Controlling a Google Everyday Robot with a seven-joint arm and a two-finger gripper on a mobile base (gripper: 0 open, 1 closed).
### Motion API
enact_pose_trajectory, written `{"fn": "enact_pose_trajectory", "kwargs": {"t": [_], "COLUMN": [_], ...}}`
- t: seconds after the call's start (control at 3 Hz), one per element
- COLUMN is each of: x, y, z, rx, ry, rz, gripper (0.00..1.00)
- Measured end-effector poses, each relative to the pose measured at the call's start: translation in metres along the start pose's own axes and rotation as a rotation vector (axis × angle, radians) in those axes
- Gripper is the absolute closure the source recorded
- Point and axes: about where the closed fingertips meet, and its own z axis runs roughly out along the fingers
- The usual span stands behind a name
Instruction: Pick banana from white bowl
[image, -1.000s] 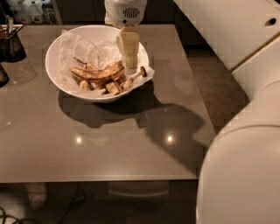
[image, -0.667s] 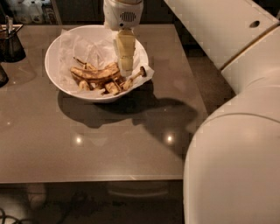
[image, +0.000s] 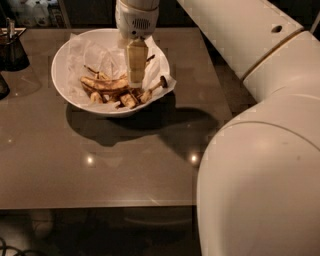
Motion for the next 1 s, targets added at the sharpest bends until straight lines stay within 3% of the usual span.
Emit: {"fn": "enact_pose_trajectory", "kwargs": {"t": [0.33, 1.0], "x": [-0.002, -0.008], "y": [0.000, 0.000], "z": [0.006, 0.018], "rx": [-0.017, -0.050], "ry": [-0.003, -0.004], "rz": [0.006, 0.010], "gripper": [0.20, 0.33]}}
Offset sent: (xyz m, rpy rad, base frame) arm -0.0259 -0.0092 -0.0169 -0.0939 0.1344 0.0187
